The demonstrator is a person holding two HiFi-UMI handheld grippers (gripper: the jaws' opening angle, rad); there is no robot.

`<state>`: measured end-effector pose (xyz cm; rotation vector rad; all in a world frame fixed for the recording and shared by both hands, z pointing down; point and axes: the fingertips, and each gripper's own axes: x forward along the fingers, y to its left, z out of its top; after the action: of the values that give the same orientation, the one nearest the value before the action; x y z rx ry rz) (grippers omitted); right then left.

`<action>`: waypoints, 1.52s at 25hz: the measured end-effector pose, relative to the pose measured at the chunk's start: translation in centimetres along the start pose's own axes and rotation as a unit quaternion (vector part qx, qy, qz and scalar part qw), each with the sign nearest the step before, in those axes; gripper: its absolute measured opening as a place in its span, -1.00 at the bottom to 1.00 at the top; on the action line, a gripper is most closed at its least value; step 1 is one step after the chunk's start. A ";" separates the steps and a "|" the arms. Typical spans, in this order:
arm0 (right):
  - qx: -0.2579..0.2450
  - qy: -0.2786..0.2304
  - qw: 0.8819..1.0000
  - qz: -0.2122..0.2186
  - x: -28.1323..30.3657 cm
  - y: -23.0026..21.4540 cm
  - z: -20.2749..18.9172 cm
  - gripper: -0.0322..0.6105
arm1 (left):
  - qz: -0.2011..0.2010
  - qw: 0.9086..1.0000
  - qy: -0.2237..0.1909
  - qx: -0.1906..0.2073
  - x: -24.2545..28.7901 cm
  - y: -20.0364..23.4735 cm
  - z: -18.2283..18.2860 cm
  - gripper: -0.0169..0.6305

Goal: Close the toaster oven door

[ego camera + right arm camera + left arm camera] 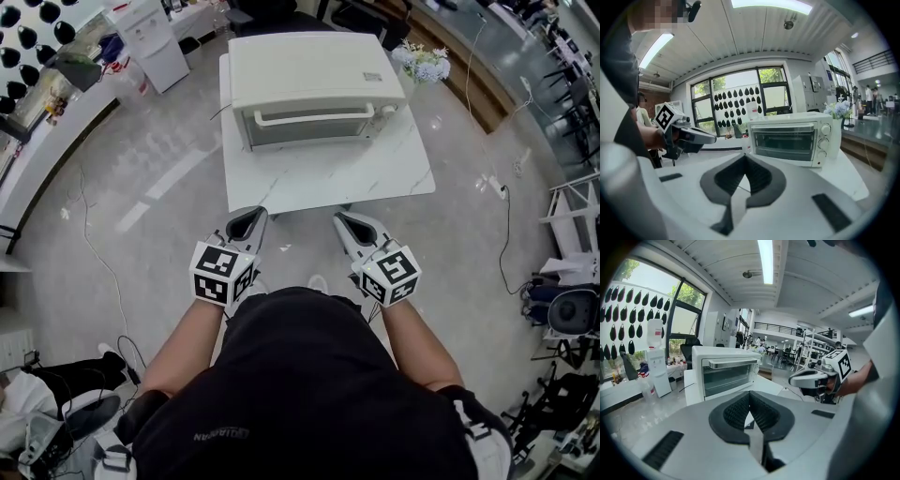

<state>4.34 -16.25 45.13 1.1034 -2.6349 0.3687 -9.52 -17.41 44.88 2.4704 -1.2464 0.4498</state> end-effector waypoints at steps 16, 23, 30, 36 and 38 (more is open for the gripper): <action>0.015 -0.011 1.000 0.006 0.4 -0.3 0.8 -0.89 | 0.003 1.000 -0.001 0.004 -0.2 0.1 0.2 -0.94; 0.014 -0.015 1.000 0.010 0.6 -0.2 1.1 -0.89 | 0.007 1.000 -0.001 0.003 -0.3 0.4 0.1 -0.94; 0.024 -0.015 1.000 0.010 0.6 -0.3 1.1 -0.89 | 0.004 1.000 -0.002 0.004 -0.3 0.2 0.3 -0.94; 0.028 -0.015 0.999 0.008 0.6 -0.4 1.0 -0.89 | 0.005 1.000 -0.002 0.003 -0.3 0.2 0.3 -0.94; 0.030 -0.017 0.999 0.007 0.6 -0.4 1.1 -0.89 | 0.005 1.000 -0.002 0.002 -0.2 0.2 0.3 -0.94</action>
<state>4.09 -17.33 44.32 1.1185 -2.6789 0.4377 -9.76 -17.45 44.55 2.4718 -1.2602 0.4507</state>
